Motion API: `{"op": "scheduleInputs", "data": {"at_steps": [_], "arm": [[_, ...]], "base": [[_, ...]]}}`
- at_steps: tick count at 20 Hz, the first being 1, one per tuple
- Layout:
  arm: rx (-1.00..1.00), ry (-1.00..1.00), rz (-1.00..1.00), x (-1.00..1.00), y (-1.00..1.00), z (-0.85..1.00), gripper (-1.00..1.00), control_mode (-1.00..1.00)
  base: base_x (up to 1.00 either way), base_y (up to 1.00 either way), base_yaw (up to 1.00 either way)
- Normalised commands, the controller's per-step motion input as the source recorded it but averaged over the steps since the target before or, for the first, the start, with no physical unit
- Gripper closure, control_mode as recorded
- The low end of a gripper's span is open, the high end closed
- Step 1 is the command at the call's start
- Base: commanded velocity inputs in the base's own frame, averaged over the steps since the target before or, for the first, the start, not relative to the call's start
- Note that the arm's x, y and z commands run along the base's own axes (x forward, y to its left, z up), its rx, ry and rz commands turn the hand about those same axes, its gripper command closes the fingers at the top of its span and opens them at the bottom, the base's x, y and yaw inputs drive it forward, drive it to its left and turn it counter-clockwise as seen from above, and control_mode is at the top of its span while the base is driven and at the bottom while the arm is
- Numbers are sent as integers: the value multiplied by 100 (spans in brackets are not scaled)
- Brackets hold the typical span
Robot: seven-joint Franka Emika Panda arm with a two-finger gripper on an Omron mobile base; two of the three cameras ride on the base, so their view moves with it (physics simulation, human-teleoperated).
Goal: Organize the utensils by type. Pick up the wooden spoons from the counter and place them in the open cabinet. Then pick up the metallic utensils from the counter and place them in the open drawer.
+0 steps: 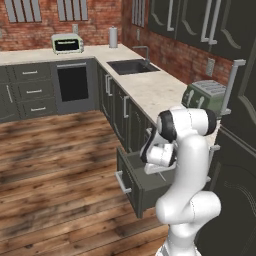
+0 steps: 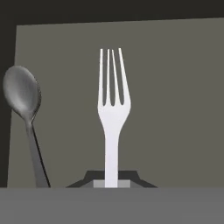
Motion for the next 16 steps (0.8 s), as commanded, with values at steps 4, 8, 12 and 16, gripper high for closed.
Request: {"op": "scheduleInputs", "data": {"at_steps": [4, 8, 12, 16], "arm": [[0, -4, 0, 17, 0, -19, 100, -100], [0, -1, 0, 37, 2, -9, 100, -100], [0, 0, 0, 39, 6, -5, 100, -100], [0, 0, 0, 23, 12, -9, -100, -100]], "base": [[0, 0, 0], [0, 0, 0], [0, 0, 0], [0, 0, 0]]}}
